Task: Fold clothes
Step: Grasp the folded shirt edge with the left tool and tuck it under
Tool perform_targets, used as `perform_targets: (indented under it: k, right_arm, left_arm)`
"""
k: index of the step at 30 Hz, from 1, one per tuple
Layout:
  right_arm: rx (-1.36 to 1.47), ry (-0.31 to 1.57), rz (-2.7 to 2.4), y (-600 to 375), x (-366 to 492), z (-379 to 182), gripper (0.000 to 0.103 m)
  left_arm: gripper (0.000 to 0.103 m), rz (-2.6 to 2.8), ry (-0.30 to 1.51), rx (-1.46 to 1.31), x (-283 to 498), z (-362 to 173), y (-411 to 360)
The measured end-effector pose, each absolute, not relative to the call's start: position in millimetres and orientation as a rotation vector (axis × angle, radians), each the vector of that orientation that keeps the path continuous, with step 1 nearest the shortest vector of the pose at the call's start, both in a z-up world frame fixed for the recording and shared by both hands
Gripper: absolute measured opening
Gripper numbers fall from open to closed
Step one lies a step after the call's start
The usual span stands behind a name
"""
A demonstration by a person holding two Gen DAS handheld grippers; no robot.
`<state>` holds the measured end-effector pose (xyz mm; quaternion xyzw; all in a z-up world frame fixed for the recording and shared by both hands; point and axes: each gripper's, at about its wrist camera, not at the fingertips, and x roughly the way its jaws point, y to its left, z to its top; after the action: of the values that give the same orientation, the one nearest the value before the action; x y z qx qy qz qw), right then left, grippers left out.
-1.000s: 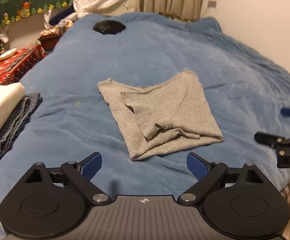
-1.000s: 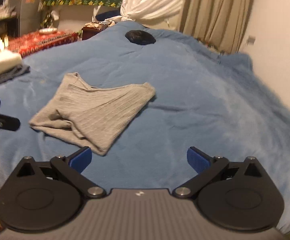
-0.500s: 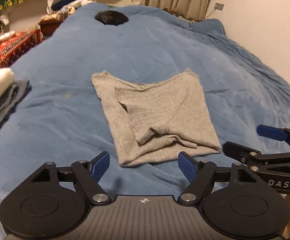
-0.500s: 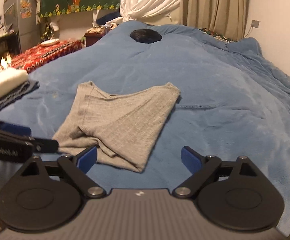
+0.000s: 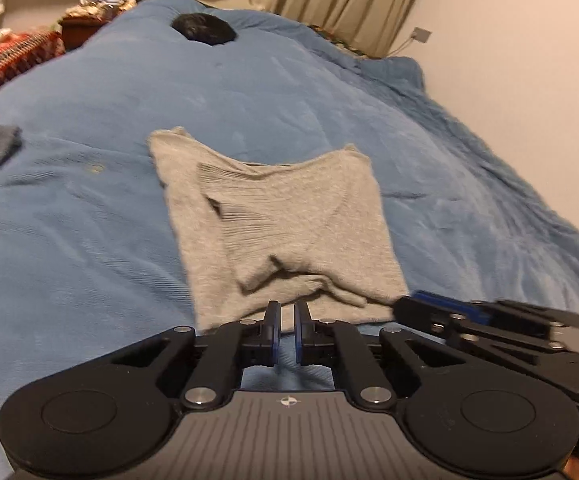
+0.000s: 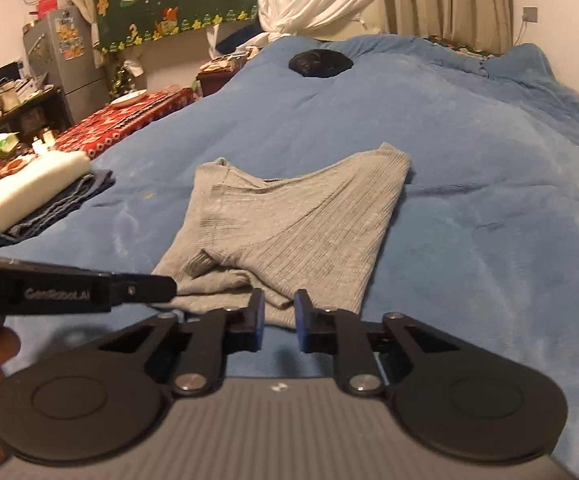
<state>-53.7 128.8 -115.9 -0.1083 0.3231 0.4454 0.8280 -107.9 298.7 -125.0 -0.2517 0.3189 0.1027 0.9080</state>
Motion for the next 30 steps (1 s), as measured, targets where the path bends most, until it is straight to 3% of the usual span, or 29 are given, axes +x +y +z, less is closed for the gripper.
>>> perform_targets:
  k: [3, 5, 11, 15, 22, 30]
  right_arm:
    - [-0.209, 0.707, 0.998, 141.7, -49.3, -125.6, 0.012]
    - [-0.223, 0.714, 1.011, 154.2, -47.4, -135.5, 0.006]
    - [-0.243, 0.767, 1.005, 160.0, -44.4, -172.1, 0.005]
    - [-0.265, 0.755, 1.047, 144.3, -55.7, -170.8, 0.005]
    - [-0.144, 0.669, 1.022, 121.4, -42.3, -131.5, 0.007]
    - [-0.177, 0.718, 0.911, 121.3, -21.5, -162.2, 0.007]
  left_arm:
    - [0.007, 0.160, 0.656, -0.556, -96.0, -133.5, 301.2]
    - [0.001, 0.150, 0.667, -0.570, -87.0, -142.3, 303.3]
    - [0.002, 0.143, 0.723, -0.614, -81.8, -173.6, 310.8]
    - [0.002, 0.135, 0.722, -0.572, -93.9, -170.8, 302.6]
    - [0.002, 0.174, 0.569, -0.507, -110.4, -128.8, 305.3]
    - [0.002, 0.257, 0.685, -0.491, -102.8, -168.8, 323.0]
